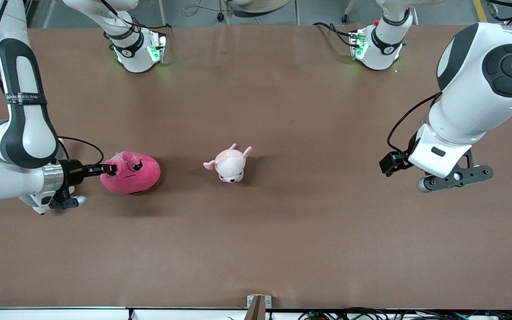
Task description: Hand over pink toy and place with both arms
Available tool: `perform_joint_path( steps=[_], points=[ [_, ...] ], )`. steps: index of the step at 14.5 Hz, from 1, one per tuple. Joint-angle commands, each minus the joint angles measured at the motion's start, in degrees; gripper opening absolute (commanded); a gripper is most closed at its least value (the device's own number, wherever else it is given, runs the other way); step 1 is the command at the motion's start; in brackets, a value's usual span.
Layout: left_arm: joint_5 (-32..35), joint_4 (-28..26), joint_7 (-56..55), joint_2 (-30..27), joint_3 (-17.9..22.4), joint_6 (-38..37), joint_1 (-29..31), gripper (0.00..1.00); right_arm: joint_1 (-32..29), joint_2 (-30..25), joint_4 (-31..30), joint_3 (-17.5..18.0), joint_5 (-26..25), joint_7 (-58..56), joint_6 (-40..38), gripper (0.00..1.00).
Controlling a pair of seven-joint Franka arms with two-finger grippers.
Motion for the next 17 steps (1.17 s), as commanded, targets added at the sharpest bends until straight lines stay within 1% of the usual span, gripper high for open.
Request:
perform_joint_path(
  steps=[1,5,6,7,8,10,11,14,16,17],
  points=[
    [-0.1,-0.2,1.5,-0.3,-0.3,-0.9,1.0,1.00,-1.7,0.1,-1.1,0.9,1.3,-1.3,-0.2,0.02],
    [-0.1,-0.2,1.7,-0.8,-0.4,-0.9,2.1,1.00,-2.5,0.9,-1.0,0.8,1.2,-1.4,0.4,0.05],
    [-0.1,-0.1,1.9,-1.0,-0.7,-0.9,2.2,1.00,-2.6,1.2,-0.9,0.8,1.2,-1.3,0.5,0.14],
    [-0.2,-0.1,2.9,-1.6,-0.7,-1.0,2.3,1.00,-2.5,1.5,-0.8,0.7,1.2,-0.6,0.7,0.47],
    [-0.4,-0.2,4.0,-3.2,-0.4,-1.1,2.5,1.00,-2.7,1.5,-0.8,0.7,1.2,-0.5,1.2,0.99],
    [-0.4,-0.2,5.8,-4.0,-0.7,-2.0,4.1,1.00,-3.9,1.4,0.4,0.7,1.2,-0.5,1.3,1.00],
    [-0.5,-0.2,6.9,-4.5,-0.7,-4.0,4.2,1.00,-3.9,1.3,1.9,0.7,1.1,-0.5,0.9,1.00],
    [-1.5,-0.4,12.3,-8.7,0.5,-7.3,4.8,1.00,-4.2,-0.6,5.3,0.5,0.3,-0.5,0.6,1.00],
    [-4.1,-0.6,15.9,-11.0,4.9,-9.9,3.5,1.00,-4.6,-2.7,6.7,0.1,-1.5,-0.5,0.3,1.00],
    [-5.3,-1.5,19.0,-12.7,7.6,-10.4,1.9,1.00,-4.4,-4.2,7.4,0.0,-3.9,-0.5,-0.1,1.00]
  ],
)
